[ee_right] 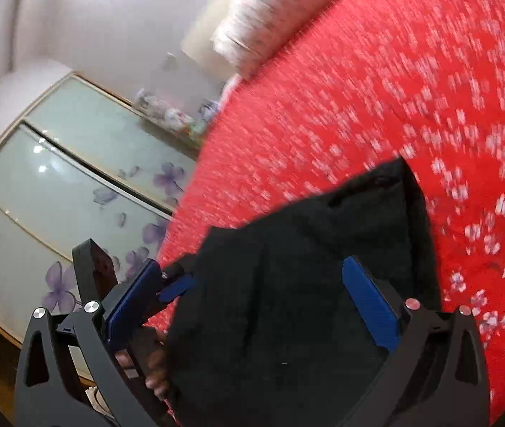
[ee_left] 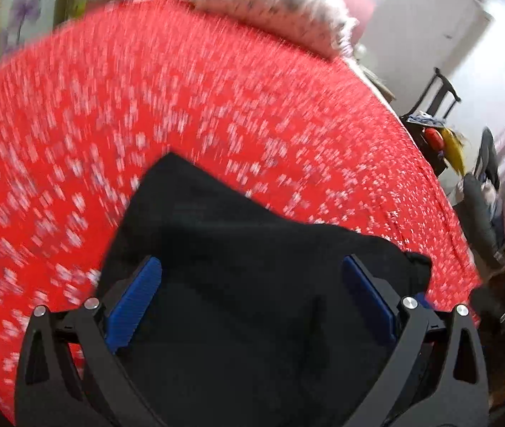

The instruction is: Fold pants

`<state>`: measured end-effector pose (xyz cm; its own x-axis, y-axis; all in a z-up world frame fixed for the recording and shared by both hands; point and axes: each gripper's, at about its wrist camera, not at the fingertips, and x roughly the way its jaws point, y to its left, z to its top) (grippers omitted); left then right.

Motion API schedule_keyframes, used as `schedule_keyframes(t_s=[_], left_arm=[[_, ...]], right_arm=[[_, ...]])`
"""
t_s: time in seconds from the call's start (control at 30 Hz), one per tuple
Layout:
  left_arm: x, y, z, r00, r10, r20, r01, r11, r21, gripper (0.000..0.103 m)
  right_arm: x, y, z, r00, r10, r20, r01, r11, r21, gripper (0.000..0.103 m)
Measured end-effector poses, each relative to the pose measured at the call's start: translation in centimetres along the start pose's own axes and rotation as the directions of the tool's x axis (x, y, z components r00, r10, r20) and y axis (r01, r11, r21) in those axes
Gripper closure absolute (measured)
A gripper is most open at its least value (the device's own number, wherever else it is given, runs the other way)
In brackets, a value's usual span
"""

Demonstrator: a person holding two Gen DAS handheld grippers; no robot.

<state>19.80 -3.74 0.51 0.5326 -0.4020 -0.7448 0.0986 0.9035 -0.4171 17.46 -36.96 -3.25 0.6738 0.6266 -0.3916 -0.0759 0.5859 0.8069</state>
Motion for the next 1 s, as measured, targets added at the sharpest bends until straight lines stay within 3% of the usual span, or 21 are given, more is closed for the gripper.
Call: schedule_keyframes(t_s=[0.13,0.3,0.43,0.73,0.9,1.0], left_arm=[[0.8,1.8,0.5,0.997,-0.074,0.015,0.075,0.993,-0.096,0.002],[-2.0,1.3,-1.0,0.993,-0.081,0.088,0.083,0.996,-0.022,0.002],[-6.8,1.5,-3.5,0.98,-0.115,0.162,0.111,0.993,0.035,0.002],[-9.7,0.9,-9.4,0.973,-0.107,0.204,0.088,0.991,0.1,0.002],[-8.7,0.0,-10.9,0.974,-0.049,0.222,0.007,0.982,0.187,0.002],[-8.1,0.1,-11.4,0.975,-0.034,0.219,-0.008,0.982,0.188,0.002]], right_arm=[[-0.4,-1.5,0.0,0.997,0.071,0.017,-0.072,0.995,0.074,0.001],[-3.1,-1.2,0.0,0.988,0.153,0.022,-0.154,0.985,0.075,0.001],[-7.3,0.5,-0.3,0.975,0.217,0.035,-0.216,0.976,-0.034,0.001],[-9.2,4.6,-6.1,0.983,0.148,-0.108,-0.17,0.958,-0.232,0.001],[-7.2,3.6,-8.0,0.989,0.073,-0.131,-0.095,0.98,-0.175,0.001],[-7.4,1.9,-8.8,0.989,0.139,-0.053,-0.143,0.986,-0.085,0.001]])
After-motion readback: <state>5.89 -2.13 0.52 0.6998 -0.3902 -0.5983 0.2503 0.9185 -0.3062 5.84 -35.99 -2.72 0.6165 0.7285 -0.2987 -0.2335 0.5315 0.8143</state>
